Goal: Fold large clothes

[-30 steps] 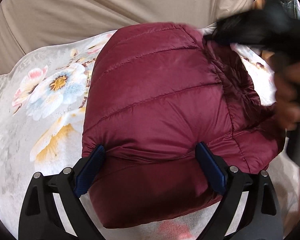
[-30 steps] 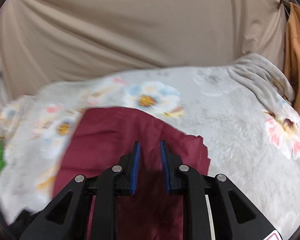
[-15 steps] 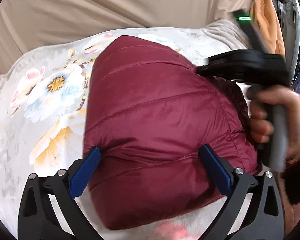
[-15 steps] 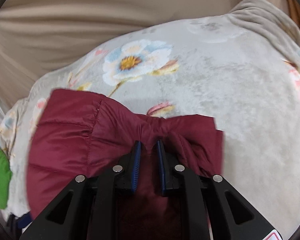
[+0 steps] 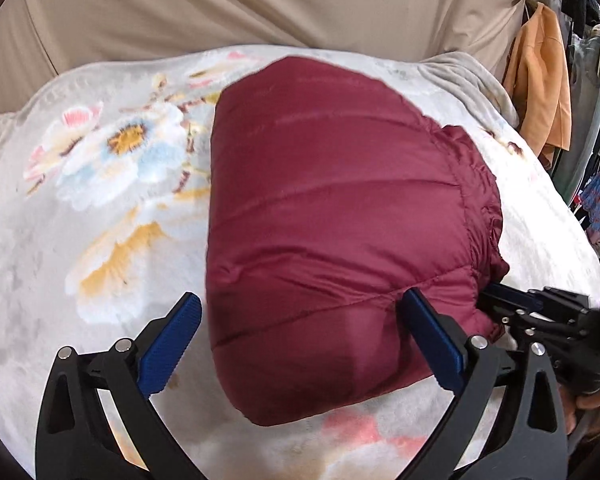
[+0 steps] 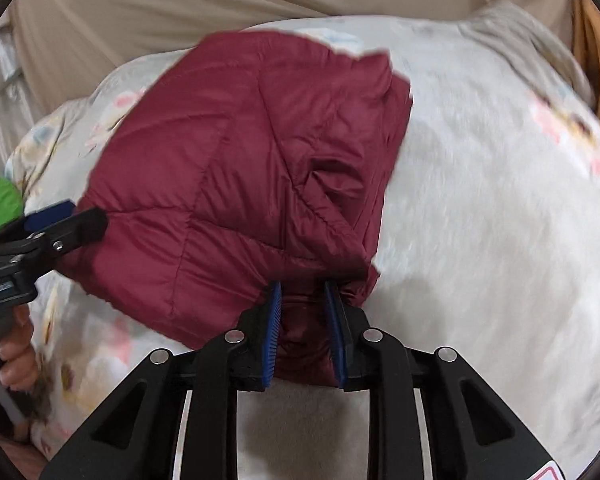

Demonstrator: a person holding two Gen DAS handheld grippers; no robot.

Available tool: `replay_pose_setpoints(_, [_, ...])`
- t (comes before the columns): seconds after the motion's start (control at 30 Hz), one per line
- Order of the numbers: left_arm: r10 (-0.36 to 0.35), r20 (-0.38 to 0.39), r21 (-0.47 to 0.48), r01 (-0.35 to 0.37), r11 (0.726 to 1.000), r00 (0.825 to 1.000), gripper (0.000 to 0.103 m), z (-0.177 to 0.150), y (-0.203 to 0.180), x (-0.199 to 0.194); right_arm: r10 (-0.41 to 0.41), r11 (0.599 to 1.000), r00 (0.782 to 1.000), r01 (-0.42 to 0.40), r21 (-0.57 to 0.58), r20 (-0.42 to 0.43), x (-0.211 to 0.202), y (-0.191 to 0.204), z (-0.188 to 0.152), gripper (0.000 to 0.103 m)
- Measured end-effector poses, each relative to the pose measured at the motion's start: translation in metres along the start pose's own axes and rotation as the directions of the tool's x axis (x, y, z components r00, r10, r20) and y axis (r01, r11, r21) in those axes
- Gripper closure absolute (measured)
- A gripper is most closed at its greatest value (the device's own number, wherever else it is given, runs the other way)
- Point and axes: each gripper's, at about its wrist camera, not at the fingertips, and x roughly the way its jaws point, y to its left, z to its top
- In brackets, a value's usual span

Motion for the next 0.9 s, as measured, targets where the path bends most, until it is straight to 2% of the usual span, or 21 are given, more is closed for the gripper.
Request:
replay_pose_setpoints(0.1, [0.006, -0.009, -0.011, -0.006, 1.000, 1.000, 0.005, 0.001, 0.001, 0.001, 0.014, 0.999, 1.000, -0.014, 0.032, 0.001, -0.010, -0.003, 0.007, 0.081])
replay_pose_setpoints(0.13, [0.008, -0.007, -0.016, -0.008, 1.000, 1.000, 0.005, 0.002, 0.002, -0.002, 0.027, 0.998, 0.999, -0.028, 0.053, 0.024, -0.017, -0.006, 0.011, 0.080])
replay_pose_setpoints(0.2, [0.018, 0.008, -0.023, -0.018, 1.000, 1.000, 0.005, 0.009, 0.004, -0.004, 0.044, 0.994, 0.996, -0.052, 0.097, 0.083, -0.031, -0.015, 0.020, 0.069])
replay_pose_setpoints(0.23, [0.024, 0.014, -0.030, -0.024, 0.999, 1.000, 0.005, 0.013, 0.006, -0.005, 0.038, 0.991, 0.994, -0.050, 0.121, 0.104, -0.035, -0.021, 0.025, 0.059])
replay_pose_setpoints(0.27, [0.027, 0.018, -0.034, -0.027, 0.999, 0.999, 0.005, 0.016, 0.007, -0.004, 0.030, 0.990, 0.993, -0.045, 0.137, 0.111, -0.035, -0.025, 0.028, 0.052])
replay_pose_setpoints(0.33, [0.030, 0.011, -0.038, -0.030, 0.999, 0.999, 0.005, 0.025, 0.007, 0.001, 0.034, 0.984, 0.996, -0.048, 0.173, 0.088, -0.027, -0.033, 0.033, 0.051])
replay_pose_setpoints(0.43, [0.030, -0.011, -0.052, -0.031, 0.998, 0.999, 0.005, 0.034, 0.009, 0.014, 0.143, 0.961, 0.990, -0.140, 0.239, 0.007, 0.003, -0.043, 0.034, 0.048])
replay_pose_setpoints(0.53, [-0.034, -0.057, -0.104, 0.028, 0.994, 0.998, 0.005, 0.040, 0.016, 0.031, 0.184, 0.948, 0.983, -0.175, 0.267, -0.009, 0.016, -0.045, 0.031, 0.042])
replay_pose_setpoints(0.73, [-0.120, -0.056, -0.166, 0.109, 0.980, 0.991, 0.005, 0.045, 0.029, 0.050, 0.286, 0.907, 0.958, -0.263, 0.328, -0.023, 0.033, -0.056, 0.038, 0.038])
replay_pose_setpoints(0.8, [-0.163, -0.054, -0.149, 0.153, 0.977, 0.985, 0.005, 0.047, 0.031, 0.052, 0.301, 0.903, 0.953, -0.276, 0.329, -0.027, 0.037, -0.057, 0.043, 0.040])
replay_pose_setpoints(0.83, [-0.174, -0.053, -0.137, 0.165, 0.977, 0.983, 0.006, 0.048, 0.030, 0.050, 0.321, 0.897, 0.947, -0.294, 0.329, -0.029, 0.039, -0.056, 0.045, 0.047])
replay_pose_setpoints(0.87, [-0.179, -0.051, -0.127, 0.172, 0.977, 0.983, 0.015, 0.050, 0.030, 0.049, 0.344, 0.889, 0.939, -0.317, 0.331, -0.025, 0.041, -0.057, 0.046, 0.062])
replay_pose_setpoints(0.9, [-0.180, -0.041, -0.107, 0.175, 0.979, 0.983, 0.028, 0.052, 0.030, 0.044, 0.341, 0.891, 0.940, -0.317, 0.324, -0.016, 0.038, -0.055, 0.050, 0.067])
